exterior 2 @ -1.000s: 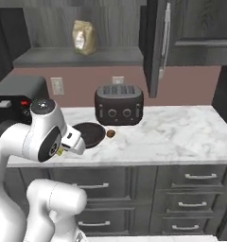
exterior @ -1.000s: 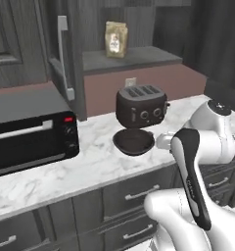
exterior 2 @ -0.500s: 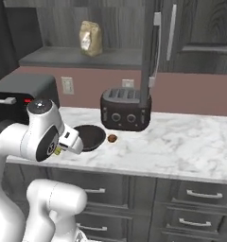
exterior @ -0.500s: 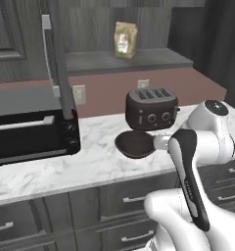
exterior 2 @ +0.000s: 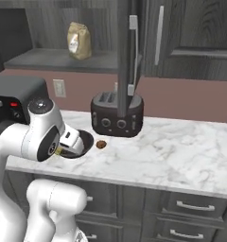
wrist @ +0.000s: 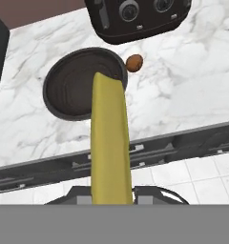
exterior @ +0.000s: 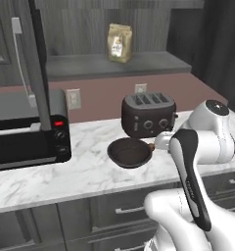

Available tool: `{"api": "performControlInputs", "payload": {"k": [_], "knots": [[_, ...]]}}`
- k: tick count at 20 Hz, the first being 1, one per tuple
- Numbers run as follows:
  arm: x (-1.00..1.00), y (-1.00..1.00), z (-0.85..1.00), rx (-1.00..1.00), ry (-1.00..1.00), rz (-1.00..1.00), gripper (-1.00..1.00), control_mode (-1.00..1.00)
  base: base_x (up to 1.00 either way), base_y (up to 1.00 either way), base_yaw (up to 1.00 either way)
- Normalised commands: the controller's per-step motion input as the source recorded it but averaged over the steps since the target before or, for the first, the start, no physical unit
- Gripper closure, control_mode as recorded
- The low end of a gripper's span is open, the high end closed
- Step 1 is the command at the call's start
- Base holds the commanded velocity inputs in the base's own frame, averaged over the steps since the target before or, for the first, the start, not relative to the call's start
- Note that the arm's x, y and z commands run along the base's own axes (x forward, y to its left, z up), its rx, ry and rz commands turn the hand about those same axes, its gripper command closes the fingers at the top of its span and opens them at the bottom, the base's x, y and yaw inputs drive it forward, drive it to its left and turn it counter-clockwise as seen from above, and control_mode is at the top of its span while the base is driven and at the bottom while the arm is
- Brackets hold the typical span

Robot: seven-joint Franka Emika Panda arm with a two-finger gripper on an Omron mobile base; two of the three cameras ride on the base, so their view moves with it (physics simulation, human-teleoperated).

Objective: Pick the egg and butter from the fridge and place them by the bowl for mixing.

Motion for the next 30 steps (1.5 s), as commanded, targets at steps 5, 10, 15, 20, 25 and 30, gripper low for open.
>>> {"api": "performControlInputs", "payload": {"k": [5, 10, 15, 20, 25, 30], "knots": [[0.00, 0.00, 0.00, 0.00, 0.00, 0.00, 1.00, 1.00, 0.45, -0.18, 0.11], [0.00, 0.00, 0.00, 0.00, 0.00, 0.00, 1.00, 1.00, 0.39, -0.19, 0.09], [0.00, 0.00, 0.00, 0.00, 0.00, 0.00, 1.00, 1.00, 0.35, -0.15, 0.06], [0.00, 0.00, 0.00, 0.00, 0.00, 0.00, 1.00, 1.00, 0.02, -0.01, 0.00], [0.00, 0.00, 0.00, 0.00, 0.00, 0.00, 1.00, 1.00, -0.01, 0.00, 0.00], [-0.03, -0.13, 0.00, 0.03, 0.00, -0.04, 1.00, -1.00, -0.06, -0.06, 0.00]]}}
